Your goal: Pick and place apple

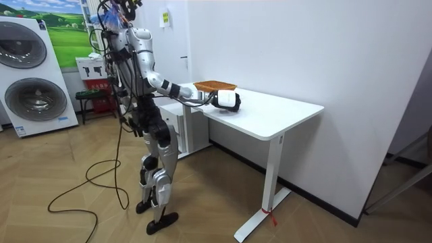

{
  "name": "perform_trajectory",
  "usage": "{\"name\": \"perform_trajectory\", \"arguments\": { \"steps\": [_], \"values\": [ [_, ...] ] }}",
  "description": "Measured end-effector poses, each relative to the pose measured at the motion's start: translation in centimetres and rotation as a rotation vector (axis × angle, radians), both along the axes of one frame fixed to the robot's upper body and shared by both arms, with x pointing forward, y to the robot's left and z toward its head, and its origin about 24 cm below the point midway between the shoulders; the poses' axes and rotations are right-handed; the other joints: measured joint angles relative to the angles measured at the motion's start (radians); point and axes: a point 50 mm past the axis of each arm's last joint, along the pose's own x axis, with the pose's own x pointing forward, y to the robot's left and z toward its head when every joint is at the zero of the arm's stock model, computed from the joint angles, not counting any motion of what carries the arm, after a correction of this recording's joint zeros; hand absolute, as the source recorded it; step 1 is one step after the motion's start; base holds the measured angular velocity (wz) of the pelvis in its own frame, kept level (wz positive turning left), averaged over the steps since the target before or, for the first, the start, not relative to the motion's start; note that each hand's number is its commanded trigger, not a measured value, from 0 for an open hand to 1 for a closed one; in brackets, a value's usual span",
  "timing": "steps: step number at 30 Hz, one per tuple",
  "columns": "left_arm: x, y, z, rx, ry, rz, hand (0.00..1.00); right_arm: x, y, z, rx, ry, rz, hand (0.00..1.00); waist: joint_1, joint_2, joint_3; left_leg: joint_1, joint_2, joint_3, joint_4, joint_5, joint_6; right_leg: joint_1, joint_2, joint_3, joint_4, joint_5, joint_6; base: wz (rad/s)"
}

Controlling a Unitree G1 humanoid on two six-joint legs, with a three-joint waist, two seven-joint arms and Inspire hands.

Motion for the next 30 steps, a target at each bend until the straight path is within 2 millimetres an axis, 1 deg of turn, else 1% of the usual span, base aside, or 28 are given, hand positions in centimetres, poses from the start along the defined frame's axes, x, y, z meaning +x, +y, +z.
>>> {"name": "perform_trajectory", "arguments": {
  "steps": [5, 7, 12, 15, 16, 18, 20, 21, 23, 25, 29, 30],
  "values": [
    [0.0, 0.6, 0.2, 0.018, -0.001, -0.013, 0.0, 0.1, 0.7, -0.3, 0.006, 0.015, 0.03, 1.0, 0.0, -0.014, -0.0003, 0.001, 0.0, -0.001, 0.004, 0.0, 0.0, 0.002, -0.001, -0.002, 0.0, 0.0, 0.0, 0.0],
    [0.1, 0.7, 0.3, 0.022, -0.003, -0.014, 0.0, 0.1, 0.8, -0.3, 0.01, 0.016, 0.04, 1.0, 0.0, -0.016, -0.0013, 0.0, 0.0, -0.001, 0.007, 0.0, 0.0, 0.003, -0.001, -0.003, 0.0, 0.0, 0.0, 0.0],
    [0.5, 0.7, 0.3, 0.021, -0.015, -0.017, 0.0, 0.3, 0.9, -0.2, 0.017, 0.017, 0.054, 1.0, 0.0, -0.012, -0.0003, -0.004, 0.0, -0.001, 0.005, 0.0, 0.0, 0.002, -0.002, -0.005, 0.003, 0.001, -0.001, 0.0],
    [0.6, 0.7, 0.3, 0.02, -0.017, -0.017, 0.0, 0.5, 1.1, 0.0, 0.02, 0.011, 0.068, 1.0, 0.0, -0.005, 0.0006, -0.008, 0.002, 0.002, 0.009, 0.0, 0.0, 0.002, 0.0, -0.004, 0.004, 0.002, -0.002, 0.0],
    [0.6, 0.6, 0.3, 0.018, -0.016, -0.016, 0.0, 0.8, 1.3, 0.4, 0.019, -0.005, 0.075, 1.0, 0.0, 0.001, 0.0016, -0.01, 0.002, 0.002, 0.009, 0.0, 0.0, 0.003, 0.001, -0.001, 0.005, 0.003, -0.002, 0.0],
    [0.6, 0.5, 0.2, 0.015, -0.015, -0.015, 0.0, 1.3, 1.6, 1.2, 0.013, -0.043, 0.091, 1.0, -0.003, 0.008, 0.0011, -0.012, 0.001, 0.002, 0.009, 0.0, 0.0, 0.002, 0.0, 0.0, 0.005, 0.004, -0.002, 0.0],
    [0.5, 0.4, 0.2, 0.014, -0.011, -0.013, 0.0, 2.1, 2.1, 2.7, 0.005, -0.112, 0.115, 1.0, -0.002, 0.021, 0.0023, -0.009, 0.0, 0.002, 0.004, 0.001, 0.001, 0.002, 0.0, 0.0, 0.004, 0.004, -0.002, 0.0],
    [0.4, 0.4, 0.2, 0.015, -0.01, -0.013, 0.0, 2.3, 2.2, 3.0, 0.002, -0.127, 0.121, 1.0, -0.001, 0.022, 0.0031, -0.007, 0.0, 0.003, 0.003, 0.001, 0.001, 0.003, 0.0, 0.0, 0.004, 0.004, -0.002, 0.0],
    [0.2, 0.3, 0.2, 0.014, -0.001, -0.015, 0.0, 3.2, 2.6, 4.4, -0.004, -0.191, 0.142, 1.0, 0.002, 0.02, 0.0058, -0.007, 0.001, 0.003, -0.001, 0.001, 0.0, 0.003, 0.001, 0.0, 0.003, 0.004, -0.002, 0.0],
    [0.1, 0.3, 0.1, 0.014, 0.0, -0.015, 0.0, 3.9, 2.9, 5.3, -0.009, -0.233, 0.147, 1.0, 0.001, 0.018, 0.0053, -0.006, 0.0, 0.001, -0.005, 0.004, 0.0, 0.002, 0.001, -0.002, 0.002, 0.004, -0.002, 0.02],
    [-0.3, 0.3, 0.1, 0.014, 0.012, -0.017, 0.0, 4.9, 3.1, 6.3, -0.015, -0.281, 0.147, 1.0, 0.003, -0.006, 0.0037, -0.01, -0.001, -0.007, -0.004, 0.006, -0.001, 0.0, 0.001, -0.01, 0.001, 0.004, -0.002, 0.07],
    [-0.3, 0.3, 0.1, 0.014, 0.017, -0.018, 0.0, 5.0, 3.1, 6.4, -0.016, -0.286, 0.148, 1.0, 0.004, -0.008, 0.003, -0.01, -0.001, -0.008, -0.004, 0.006, -0.001, 0.001, 0.0, -0.012, 0.001, 0.004, -0.002, 0.07]
  ]
}}
